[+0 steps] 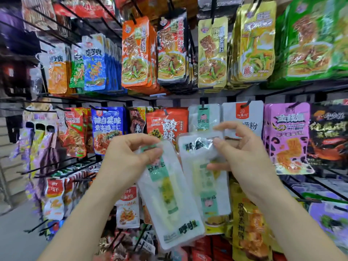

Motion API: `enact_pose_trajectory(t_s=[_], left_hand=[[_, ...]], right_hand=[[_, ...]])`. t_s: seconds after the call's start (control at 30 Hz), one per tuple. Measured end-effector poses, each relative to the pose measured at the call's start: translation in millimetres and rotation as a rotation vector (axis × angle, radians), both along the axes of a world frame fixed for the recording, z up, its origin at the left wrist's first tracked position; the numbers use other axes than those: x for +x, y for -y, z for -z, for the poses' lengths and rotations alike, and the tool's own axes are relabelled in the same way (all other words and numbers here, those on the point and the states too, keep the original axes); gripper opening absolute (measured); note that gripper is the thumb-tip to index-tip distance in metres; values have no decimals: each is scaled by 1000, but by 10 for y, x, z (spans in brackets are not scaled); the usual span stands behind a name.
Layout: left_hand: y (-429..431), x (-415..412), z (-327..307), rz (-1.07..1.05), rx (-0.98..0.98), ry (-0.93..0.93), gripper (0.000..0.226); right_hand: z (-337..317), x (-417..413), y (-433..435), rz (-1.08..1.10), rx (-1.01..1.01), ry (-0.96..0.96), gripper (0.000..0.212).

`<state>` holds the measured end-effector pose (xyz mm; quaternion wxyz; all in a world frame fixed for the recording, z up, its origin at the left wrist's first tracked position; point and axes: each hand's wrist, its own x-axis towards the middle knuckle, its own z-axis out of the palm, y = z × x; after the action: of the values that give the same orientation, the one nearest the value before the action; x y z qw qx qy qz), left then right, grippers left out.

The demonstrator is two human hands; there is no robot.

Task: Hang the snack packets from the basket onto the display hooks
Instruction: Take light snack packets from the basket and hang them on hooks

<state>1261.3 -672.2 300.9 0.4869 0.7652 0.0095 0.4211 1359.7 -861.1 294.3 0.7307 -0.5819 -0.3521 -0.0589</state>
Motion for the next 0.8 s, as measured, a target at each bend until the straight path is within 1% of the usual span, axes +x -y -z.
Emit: enact_pose_trajectory(t_s=[0.07, 0.17, 0.23, 0.3, 0.4, 0.57, 0.73, 0.8], left_hand=[[-5, -20, -92, 49, -15, 20, 23], [37, 8, -254, 135, -14, 42, 21], [112, 77, -351, 205, -7, 50, 20], [191, 183, -417, 239, 49, 48, 22], [236, 394, -478, 205, 197, 20, 36], [263, 664, -514, 148, 354, -75, 54], [287, 713, -536, 125, 375, -41, 57], [281, 711, -528, 119, 330, -13, 60]], right_hand=[[-130, 25, 23, 87, -11, 128, 27], [-314, 96, -21, 189, -38, 238, 26], [-409, 162, -92, 225, -37, 243, 25], [-479, 227, -160, 233, -23, 235, 23], [-523, 342, -229, 273, -51, 244, 25], [-503, 499, -266, 329, -86, 286, 29], [-533, 511, -266, 351, -51, 290, 27], [-531, 481, -268, 318, -34, 260, 28]])
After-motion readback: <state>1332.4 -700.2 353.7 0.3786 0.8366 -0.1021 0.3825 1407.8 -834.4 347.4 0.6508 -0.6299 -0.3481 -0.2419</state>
